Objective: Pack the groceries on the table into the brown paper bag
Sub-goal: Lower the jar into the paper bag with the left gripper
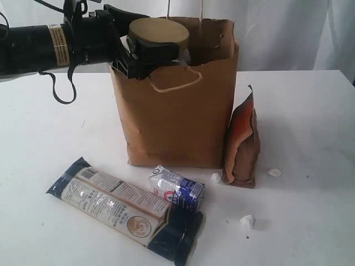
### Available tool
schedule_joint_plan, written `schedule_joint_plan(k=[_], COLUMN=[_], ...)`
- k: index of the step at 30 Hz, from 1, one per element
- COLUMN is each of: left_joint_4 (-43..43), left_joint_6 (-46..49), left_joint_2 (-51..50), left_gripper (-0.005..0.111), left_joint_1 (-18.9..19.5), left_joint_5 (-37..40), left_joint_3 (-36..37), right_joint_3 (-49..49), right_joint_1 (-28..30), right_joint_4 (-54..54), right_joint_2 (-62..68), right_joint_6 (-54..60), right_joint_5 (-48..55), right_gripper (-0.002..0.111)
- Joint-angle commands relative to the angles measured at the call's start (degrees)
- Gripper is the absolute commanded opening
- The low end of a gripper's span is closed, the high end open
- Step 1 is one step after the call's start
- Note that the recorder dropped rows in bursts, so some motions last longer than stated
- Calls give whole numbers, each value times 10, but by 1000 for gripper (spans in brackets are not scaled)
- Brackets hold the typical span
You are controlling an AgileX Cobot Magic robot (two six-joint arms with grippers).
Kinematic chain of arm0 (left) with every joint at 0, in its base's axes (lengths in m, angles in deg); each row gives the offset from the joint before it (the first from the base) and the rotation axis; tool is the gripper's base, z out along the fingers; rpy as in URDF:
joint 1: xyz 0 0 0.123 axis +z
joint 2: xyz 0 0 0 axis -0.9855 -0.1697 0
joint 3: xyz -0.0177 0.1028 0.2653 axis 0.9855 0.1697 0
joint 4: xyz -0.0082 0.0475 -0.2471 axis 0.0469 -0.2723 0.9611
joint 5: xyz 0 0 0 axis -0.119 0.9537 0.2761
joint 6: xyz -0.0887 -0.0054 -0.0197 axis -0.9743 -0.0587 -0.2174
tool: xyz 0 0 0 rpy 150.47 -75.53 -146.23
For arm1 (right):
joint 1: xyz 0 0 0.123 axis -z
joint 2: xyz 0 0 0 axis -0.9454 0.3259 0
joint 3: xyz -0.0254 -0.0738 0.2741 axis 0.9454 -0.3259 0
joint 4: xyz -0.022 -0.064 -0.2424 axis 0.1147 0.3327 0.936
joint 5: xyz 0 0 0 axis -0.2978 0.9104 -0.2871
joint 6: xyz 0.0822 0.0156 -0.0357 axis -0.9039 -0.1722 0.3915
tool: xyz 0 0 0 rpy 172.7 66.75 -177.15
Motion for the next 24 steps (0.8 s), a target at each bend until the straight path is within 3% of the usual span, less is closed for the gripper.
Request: schedule_joint_plan(k=[1, 19, 24], left_joint_4=[7, 6, -5], left_joint_6=[-12, -10, -9], left_joint_2=[6, 6, 6], left_gripper=[61, 62, 86], left_joint_1=[1, 1, 1], left_joint_5=[-15, -11, -11], left_joint_3=[-7, -7, -7], right_joint_3=[-3, -3, -3], right_joint_1=[0, 0, 0], right_joint_4=[-1, -1, -1], right_joint_2=[-3, -3, -3], right_joint_6=[0, 0, 0], right_joint_5=[-2, -2, -2], right_gripper=[0, 0, 0])
